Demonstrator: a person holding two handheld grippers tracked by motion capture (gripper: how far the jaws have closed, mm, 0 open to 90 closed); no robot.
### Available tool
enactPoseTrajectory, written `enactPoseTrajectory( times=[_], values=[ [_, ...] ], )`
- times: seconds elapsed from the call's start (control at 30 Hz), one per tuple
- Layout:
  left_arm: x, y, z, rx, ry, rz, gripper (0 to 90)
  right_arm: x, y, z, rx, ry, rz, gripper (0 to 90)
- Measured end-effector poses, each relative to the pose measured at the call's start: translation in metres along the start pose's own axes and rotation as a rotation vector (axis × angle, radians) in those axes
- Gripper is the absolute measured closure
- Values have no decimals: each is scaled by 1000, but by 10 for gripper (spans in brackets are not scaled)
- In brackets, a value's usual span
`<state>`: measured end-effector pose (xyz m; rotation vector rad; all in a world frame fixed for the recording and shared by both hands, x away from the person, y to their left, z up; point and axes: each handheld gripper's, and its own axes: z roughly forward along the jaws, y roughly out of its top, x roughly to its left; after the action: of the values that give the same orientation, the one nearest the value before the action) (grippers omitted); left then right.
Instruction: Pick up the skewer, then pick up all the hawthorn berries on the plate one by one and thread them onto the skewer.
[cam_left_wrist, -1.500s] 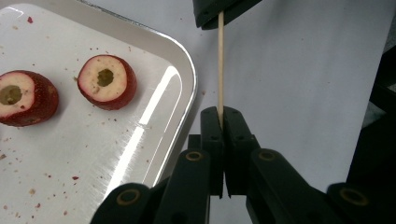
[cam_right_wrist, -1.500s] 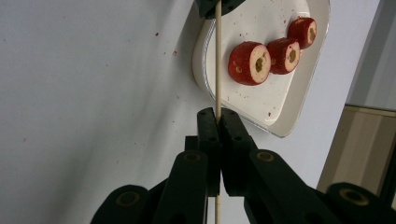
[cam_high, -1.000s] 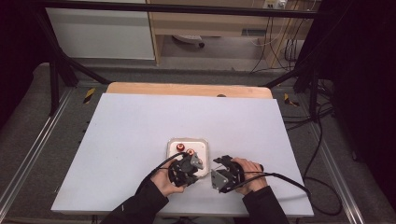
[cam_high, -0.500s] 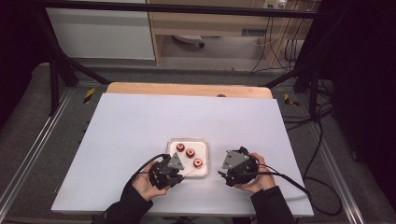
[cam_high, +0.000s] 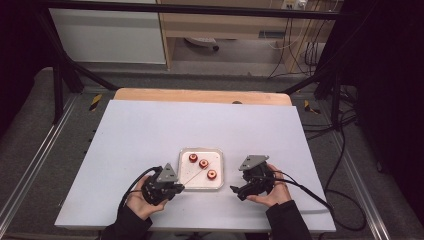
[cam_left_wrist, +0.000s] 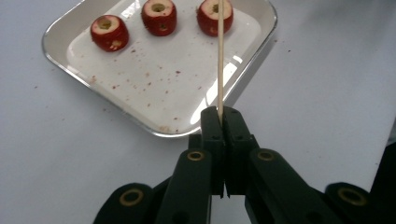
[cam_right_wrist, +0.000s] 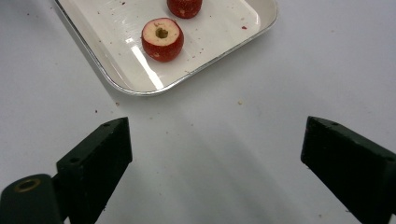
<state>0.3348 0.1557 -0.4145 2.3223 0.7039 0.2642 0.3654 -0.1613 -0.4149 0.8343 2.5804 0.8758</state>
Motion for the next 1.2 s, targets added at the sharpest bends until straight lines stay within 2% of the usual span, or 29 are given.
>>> enactPoseTrajectory(
  times=[0.13, 0.17, 0.23, 0.27, 0.3, 0.37, 0.43, 0.6, 0.93, 1.2],
  values=[
    [6, -10, -2, -28, 9, -34, 886, -2, 2, 4, 4, 34, 53, 46],
    [4, -12, -4, -15, 3, -71, 886, -2, 3, 5, -1, 38, 61, 40],
    [8, -16, -4, -45, 12, -50, 886, -4, 5, 6, -3, 49, 90, 25],
    [9, -17, -4, -49, 14, -53, 886, -5, 6, 6, -8, 60, 103, 20],
    [6, -20, -7, -31, 11, -97, 886, -6, 7, 6, -12, 63, 121, 20],
    [10, -21, -7, -52, 15, -71, 886, -7, 9, 7, -22, 69, 136, 20],
    [12, -23, -7, -68, 23, -69, 886, -7, 11, 7, -26, 80, 153, 20],
    [15, -29, -9, -97, 18, -83, 886, -4, 20, 12, -12, 77, 149, 20],
    [18, -37, -12, -109, 32, -101, 885, 4, 46, 24, -26, 100, 168, 24],
    [19, -40, -13, -114, 37, -109, 885, 6, 64, 37, 12, 99, 164, 56]
  ],
)
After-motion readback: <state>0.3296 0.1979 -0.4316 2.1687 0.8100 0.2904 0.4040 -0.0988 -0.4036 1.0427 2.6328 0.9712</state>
